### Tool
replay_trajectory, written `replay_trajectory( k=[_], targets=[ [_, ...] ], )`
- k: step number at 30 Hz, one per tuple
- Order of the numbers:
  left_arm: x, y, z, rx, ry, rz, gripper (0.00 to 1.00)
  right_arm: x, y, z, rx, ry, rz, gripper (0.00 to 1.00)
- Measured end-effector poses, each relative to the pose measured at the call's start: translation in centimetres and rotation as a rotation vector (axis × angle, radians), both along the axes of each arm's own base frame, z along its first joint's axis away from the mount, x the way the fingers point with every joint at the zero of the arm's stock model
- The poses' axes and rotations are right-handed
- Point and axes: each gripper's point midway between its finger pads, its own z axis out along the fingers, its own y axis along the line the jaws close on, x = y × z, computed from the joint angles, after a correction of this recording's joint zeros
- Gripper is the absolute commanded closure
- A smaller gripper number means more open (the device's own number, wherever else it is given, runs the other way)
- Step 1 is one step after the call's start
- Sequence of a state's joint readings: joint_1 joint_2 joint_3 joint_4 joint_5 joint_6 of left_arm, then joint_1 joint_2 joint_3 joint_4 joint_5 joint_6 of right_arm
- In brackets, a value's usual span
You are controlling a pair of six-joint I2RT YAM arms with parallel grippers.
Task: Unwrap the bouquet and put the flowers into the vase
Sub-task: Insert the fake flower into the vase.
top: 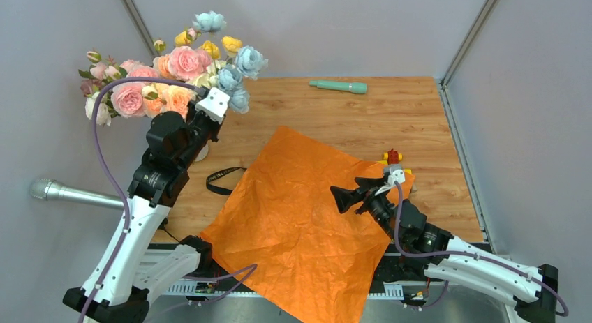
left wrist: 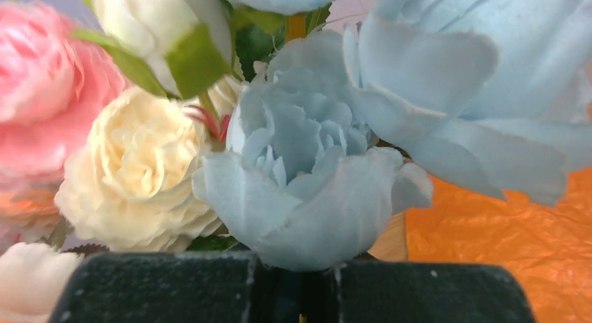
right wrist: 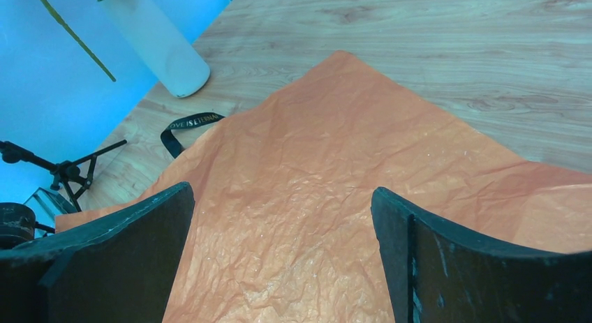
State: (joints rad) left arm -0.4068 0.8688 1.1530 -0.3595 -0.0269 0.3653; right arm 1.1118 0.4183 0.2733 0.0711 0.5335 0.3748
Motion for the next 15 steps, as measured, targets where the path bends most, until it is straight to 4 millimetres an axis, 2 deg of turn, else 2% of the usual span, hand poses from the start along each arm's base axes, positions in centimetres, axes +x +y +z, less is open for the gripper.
replay_trajectory(
  k=[5, 15],
  targets=[
    [1.2, 2.2, 0.4, 0.005, -0.012, 0.061, 1.0, -0.3, -0.6, 0.4, 0.025, -0.011, -0.001, 0.0],
    [2.5, 3.4, 3.6, -0.022, -0.122, 0.085, 1.0, -0.9, -1.9, -0.4, 0.05, -0.013, -0.003, 0.0]
  ],
)
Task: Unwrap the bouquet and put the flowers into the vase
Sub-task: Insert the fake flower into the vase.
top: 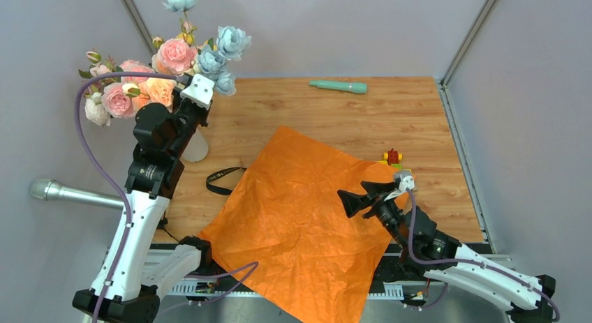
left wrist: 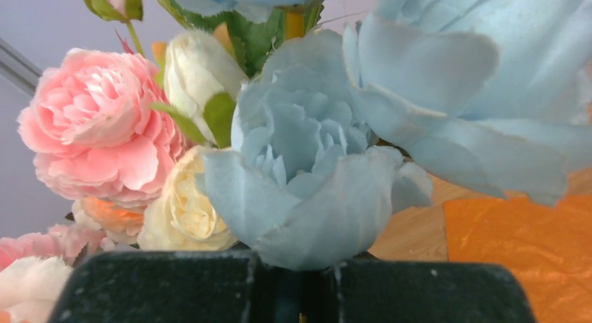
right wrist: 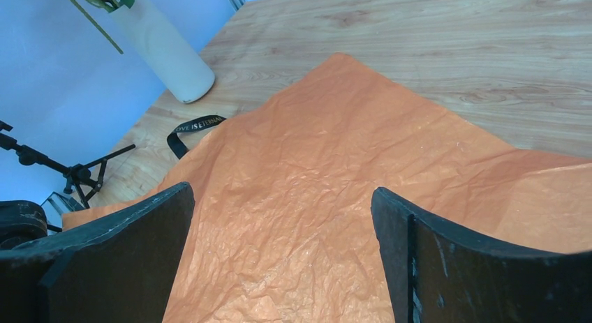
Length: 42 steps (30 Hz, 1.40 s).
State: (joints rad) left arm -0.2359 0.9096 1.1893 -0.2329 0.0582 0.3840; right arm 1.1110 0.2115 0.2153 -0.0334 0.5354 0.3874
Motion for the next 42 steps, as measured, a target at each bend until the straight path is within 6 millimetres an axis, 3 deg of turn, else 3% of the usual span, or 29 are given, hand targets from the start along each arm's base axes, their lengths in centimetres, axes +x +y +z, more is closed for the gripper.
replay_trajectory(
  k=[6, 14, 19, 29, 42],
  targets=[
    [0.6, 1.1, 1.9, -0.024, -0.061, 0.026, 1.0, -0.2, -0.7, 0.2, 0.013, -0.006, -0.006, 0.0],
    [0.6, 1.7, 6.3, -0.048, -0.17, 0.039, 1.0, -0.3, -1.0, -0.6, -0.01, 0.006, -0.013, 0.0],
    [0.8, 2.1, 7.4, -0.05, -0.212, 0.049, 1.0, -0.3, -1.1, -0.8, -0.019, 0.01, -0.014, 0.0],
    [2.1, 3.7, 7.5, -0.064, -0.253, 0.094, 1.0, -0.5, -1.4, -1.4, -0.035, 0.021, -0.014, 0.0],
    [2.6, 5.2, 4.5, -0.094, -0.251, 0.135, 1.0, -0.5, -1.6, -1.9, -0.057, 0.032, -0.015, 0.0]
  ],
)
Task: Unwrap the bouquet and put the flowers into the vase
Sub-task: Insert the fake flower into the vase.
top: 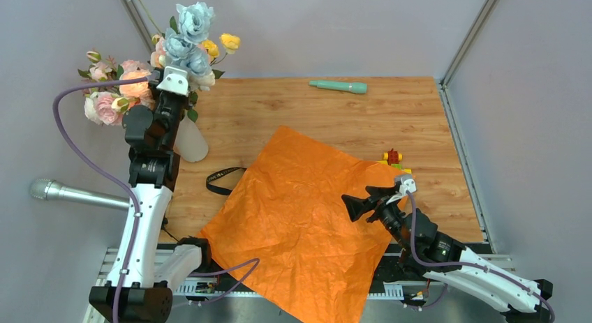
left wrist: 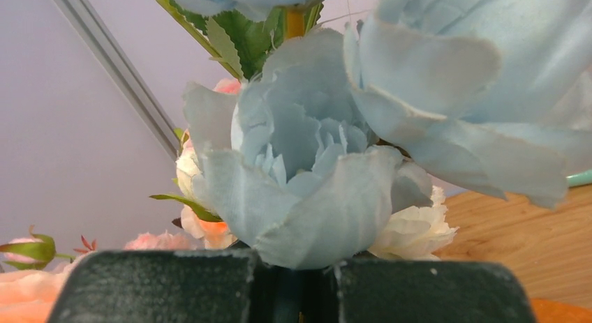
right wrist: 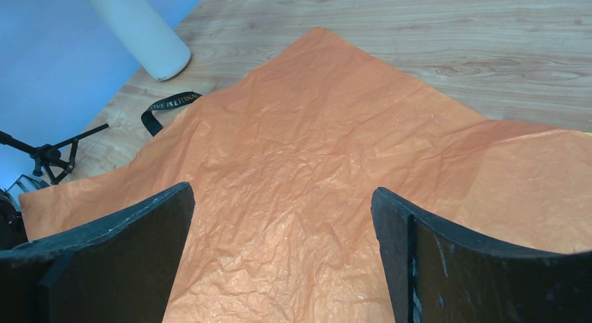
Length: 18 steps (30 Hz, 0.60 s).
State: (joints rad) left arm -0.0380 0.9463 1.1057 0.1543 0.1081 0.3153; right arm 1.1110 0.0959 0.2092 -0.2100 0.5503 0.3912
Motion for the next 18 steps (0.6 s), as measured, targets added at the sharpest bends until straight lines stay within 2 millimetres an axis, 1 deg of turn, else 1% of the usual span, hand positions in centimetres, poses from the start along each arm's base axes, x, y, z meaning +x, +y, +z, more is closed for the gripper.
replay_trajectory(
  k=[7, 14, 18],
  targets=[
    [-0.2, 0.5, -1.4, -0.026, 0.007, 0.01, 1.0, -0.1, -0.1, -0.4, -0.013, 0.007, -0.001, 0.0],
    [-0.7, 0.5, -2.6, -0.047, 0.008, 0.005, 1.0, -0.1, -0.2, -0.6, -0.022, 0.011, -0.001, 0.0],
    [-0.9, 0.4, -3.3, -0.061, 0.008, -0.003, 1.0, -0.1, -0.3, -0.4, -0.012, 0.006, -0.001, 0.0]
  ],
)
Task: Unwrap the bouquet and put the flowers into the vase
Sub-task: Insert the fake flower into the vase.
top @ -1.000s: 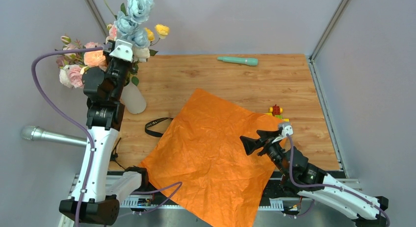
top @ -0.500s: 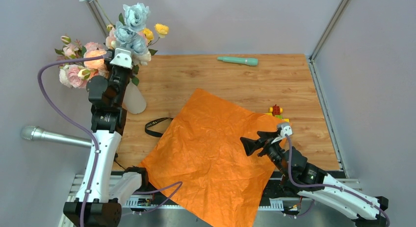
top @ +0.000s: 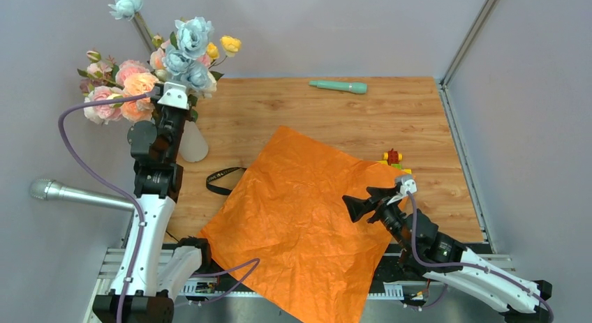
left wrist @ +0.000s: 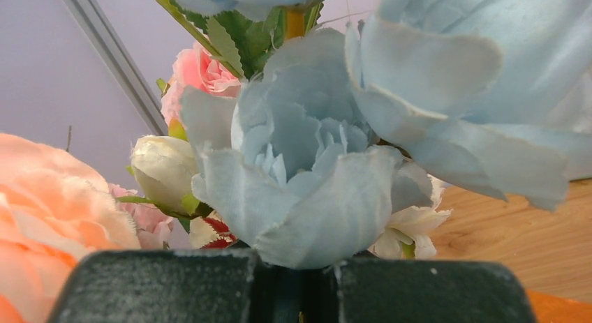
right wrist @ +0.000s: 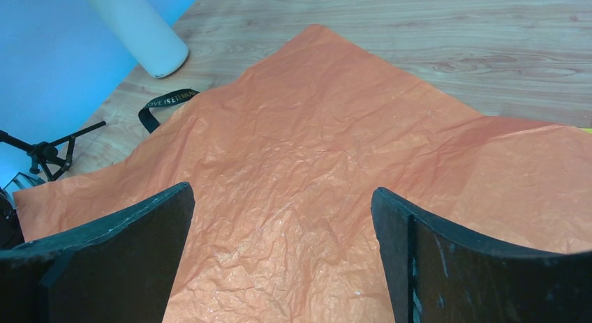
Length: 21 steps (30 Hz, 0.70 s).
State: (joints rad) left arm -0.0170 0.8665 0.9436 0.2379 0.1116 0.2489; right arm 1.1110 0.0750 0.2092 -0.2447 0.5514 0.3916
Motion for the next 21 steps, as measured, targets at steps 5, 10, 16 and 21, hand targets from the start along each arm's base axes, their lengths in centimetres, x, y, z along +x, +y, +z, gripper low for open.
replay_trajectory(
  k=[5, 10, 16, 21],
  targets=[
    [-0.2, 0.0, -0.3, -0.013, -0.009, -0.007, 1.0, 0.0, 0.0, 0.1, 0.002, -0.001, 0.0, 0.0],
    [0.0, 0.6, -1.4, -0.029, 0.002, 0.006, 1.0, 0.0, 0.0, 0.1, 0.002, -0.001, 0.0, 0.0],
    [-0.2, 0.5, -1.9, -0.055, -0.004, -0.002, 1.0, 0.0, 0.0, 0.0, 0.003, 0.0, 0.0, 0.0],
    [-0.4, 0.4, -2.6, -0.073, -0.007, -0.008, 1.0, 0.0, 0.0, 0.0, 0.004, 0.002, 0.0, 0.0]
  ],
)
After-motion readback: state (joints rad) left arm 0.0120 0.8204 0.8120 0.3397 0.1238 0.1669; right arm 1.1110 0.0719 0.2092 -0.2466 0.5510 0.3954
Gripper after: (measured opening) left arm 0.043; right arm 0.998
